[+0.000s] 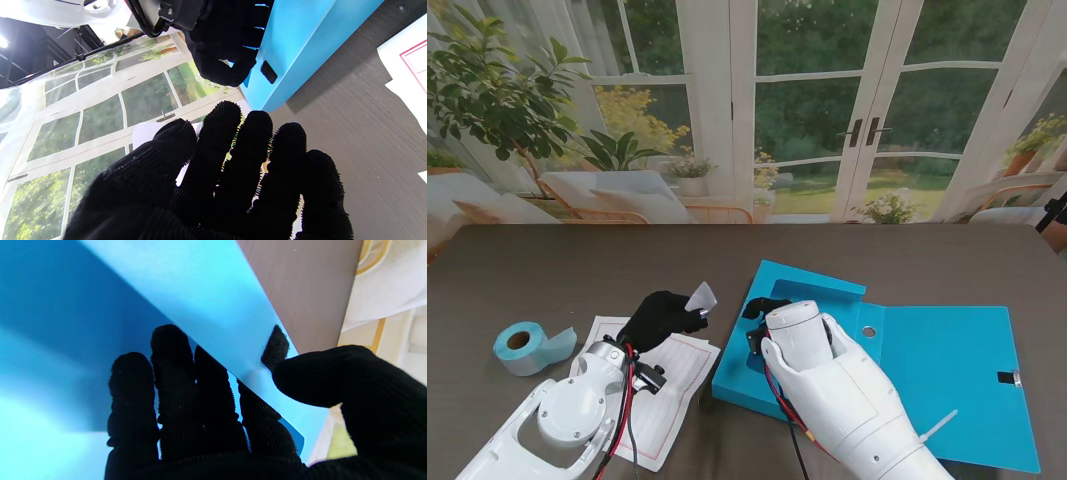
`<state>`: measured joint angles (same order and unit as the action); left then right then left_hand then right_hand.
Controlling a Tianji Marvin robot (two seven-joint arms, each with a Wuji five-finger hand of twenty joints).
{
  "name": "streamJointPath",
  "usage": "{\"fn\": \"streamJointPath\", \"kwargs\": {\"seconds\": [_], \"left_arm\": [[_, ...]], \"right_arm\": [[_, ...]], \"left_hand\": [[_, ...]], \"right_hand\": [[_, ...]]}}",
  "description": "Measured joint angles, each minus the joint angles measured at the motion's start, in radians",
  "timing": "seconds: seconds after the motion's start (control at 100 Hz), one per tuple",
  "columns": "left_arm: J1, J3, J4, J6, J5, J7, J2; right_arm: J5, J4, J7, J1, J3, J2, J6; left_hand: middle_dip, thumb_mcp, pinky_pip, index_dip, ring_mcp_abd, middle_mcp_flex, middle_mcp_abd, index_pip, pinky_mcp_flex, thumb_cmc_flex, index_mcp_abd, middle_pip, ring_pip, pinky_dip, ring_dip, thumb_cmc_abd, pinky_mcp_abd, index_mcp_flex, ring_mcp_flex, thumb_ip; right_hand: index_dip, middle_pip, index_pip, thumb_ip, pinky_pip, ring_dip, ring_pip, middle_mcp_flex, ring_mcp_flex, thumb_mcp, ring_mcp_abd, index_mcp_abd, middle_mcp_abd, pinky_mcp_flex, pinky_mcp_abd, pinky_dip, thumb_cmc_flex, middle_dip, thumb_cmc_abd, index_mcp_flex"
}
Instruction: Peel a label from the label roll, stick it on the side of the file box and file the documents
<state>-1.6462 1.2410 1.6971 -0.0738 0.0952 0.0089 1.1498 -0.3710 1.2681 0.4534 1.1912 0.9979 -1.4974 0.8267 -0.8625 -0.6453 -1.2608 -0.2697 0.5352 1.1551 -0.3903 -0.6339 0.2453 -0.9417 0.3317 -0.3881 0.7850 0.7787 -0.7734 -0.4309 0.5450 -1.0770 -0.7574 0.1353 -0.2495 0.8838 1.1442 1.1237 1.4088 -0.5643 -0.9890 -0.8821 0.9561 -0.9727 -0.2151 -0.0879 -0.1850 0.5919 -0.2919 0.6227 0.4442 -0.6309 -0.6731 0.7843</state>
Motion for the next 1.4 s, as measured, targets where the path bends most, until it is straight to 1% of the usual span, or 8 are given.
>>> {"fn": "streamJointPath", "kwargs": {"seconds": [0.07,0.21,0.34,0.58,0.8,0.99,1.06,1.4], "left_arm": [[-0.001,0.0,0.0,0.0,0.0,0.0,0.0],[-0.001,0.001,0.0,0.0,0.0,-0.001,0.0],[-0.002,0.002,0.0,0.0,0.0,-0.002,0.0],[-0.006,0.009,0.002,0.001,0.005,-0.006,0.0],[-0.009,0.022,0.013,0.02,0.014,-0.025,-0.003],[-0.007,0.033,0.019,0.031,0.015,-0.044,-0.007],[-0.004,0.035,0.019,0.035,0.016,-0.053,-0.01],[0.037,0.037,0.013,0.048,0.016,-0.117,-0.022]], "right_arm": [[-0.048,0.009,0.006,0.004,0.006,0.002,-0.023],[-0.06,0.031,0.0,0.013,0.008,0.012,-0.046],[-0.145,0.061,0.011,0.025,0.025,0.018,-0.065],[-0.187,0.133,0.007,0.049,0.048,0.035,-0.078],[-0.16,0.21,-0.025,0.075,0.067,0.058,-0.079],[-0.136,0.331,-0.079,0.125,0.101,0.084,-0.04],[-0.13,0.369,-0.097,0.14,0.11,0.095,-0.025],[-0.084,0.46,-0.191,0.185,0.14,0.135,0.007]], "left_hand": [[0.0,0.0,0.0,0.0,0.0,0.0,0.0,0.0,0.0,0.0,0.0,0.0,0.0,0.0,0.0,0.0,0.0,0.0,0.0,0.0],[0.0,0.0,0.0,0.0,0.0,0.0,0.0,0.0,0.0,0.0,0.001,0.0,0.0,0.0,0.0,0.0,0.0,0.0,0.0,0.0],[0.0,0.0,0.0,0.0,0.0,0.0,-0.002,0.0,0.0,0.0,0.004,0.0,0.0,0.0,0.0,0.0,0.0,0.0,0.0,0.0],[0.0,0.0,0.0,0.0,0.0,0.001,-0.003,0.0,0.0,0.0,0.005,0.0,0.0,0.0,0.0,0.0,0.0,0.0,0.0,0.0],[0.0,0.0,0.0,0.0,0.0,0.001,-0.003,0.0,0.0,0.0,0.005,0.0,0.0,0.0,0.0,0.0,0.0,0.0,0.0,0.0],[0.0,0.0,0.0,0.0,0.0,0.001,-0.003,0.0,0.0,0.0,0.005,0.0,0.0,0.0,0.0,0.0,0.0,0.0,0.0,0.0],[0.0,0.0,0.0,0.0,0.0,0.001,-0.003,0.0,0.0,0.0,0.005,0.0,0.0,0.0,0.0,0.0,0.0,0.0,0.0,0.0],[0.0,0.0,0.0,0.0,0.0,0.001,-0.004,0.0,0.0,0.0,0.005,0.0,0.0,0.0,0.0,0.0,0.0,0.0,0.0,0.0]], "right_hand": [[0.0,0.0,0.017,0.0,0.0,0.0,0.0,-0.029,0.01,-0.009,0.0,0.005,0.006,0.0,0.0,-0.003,0.028,0.0,0.0,0.0],[0.0,-0.001,0.036,0.022,0.0,0.0,0.0,-0.037,0.01,-0.021,0.0,0.019,0.009,0.0,0.0,-0.017,0.03,0.0,0.0,0.014],[0.0,-0.001,0.036,0.022,0.0,0.0,0.0,-0.037,0.01,-0.022,0.0,0.019,0.01,0.0,0.0,-0.017,0.03,0.0,0.0,0.014],[0.0,-0.001,0.044,0.022,0.0,0.0,0.0,-0.037,0.01,-0.021,0.0,0.019,0.01,0.0,0.0,-0.017,0.015,0.0,0.002,0.014],[-0.007,-0.012,0.071,0.023,-0.001,0.0,-0.009,-0.103,0.07,-0.022,0.001,0.054,0.02,0.0,0.0,-0.018,0.015,-0.005,0.002,0.057],[-0.032,-0.023,0.078,0.066,-0.001,0.0,-0.013,-0.152,0.097,-0.032,0.003,0.081,0.032,0.0,0.0,-0.021,0.031,-0.007,-0.002,0.105],[-0.041,-0.024,0.078,0.066,-0.001,0.0,-0.016,-0.15,0.107,-0.038,0.003,0.081,0.032,0.0,0.0,-0.022,0.031,-0.008,-0.011,0.105],[-0.054,-0.026,0.079,0.088,-0.001,0.0,-0.016,-0.15,0.107,-0.042,0.003,0.081,0.032,0.0,0.0,-0.025,0.028,-0.02,-0.011,0.105]]}}
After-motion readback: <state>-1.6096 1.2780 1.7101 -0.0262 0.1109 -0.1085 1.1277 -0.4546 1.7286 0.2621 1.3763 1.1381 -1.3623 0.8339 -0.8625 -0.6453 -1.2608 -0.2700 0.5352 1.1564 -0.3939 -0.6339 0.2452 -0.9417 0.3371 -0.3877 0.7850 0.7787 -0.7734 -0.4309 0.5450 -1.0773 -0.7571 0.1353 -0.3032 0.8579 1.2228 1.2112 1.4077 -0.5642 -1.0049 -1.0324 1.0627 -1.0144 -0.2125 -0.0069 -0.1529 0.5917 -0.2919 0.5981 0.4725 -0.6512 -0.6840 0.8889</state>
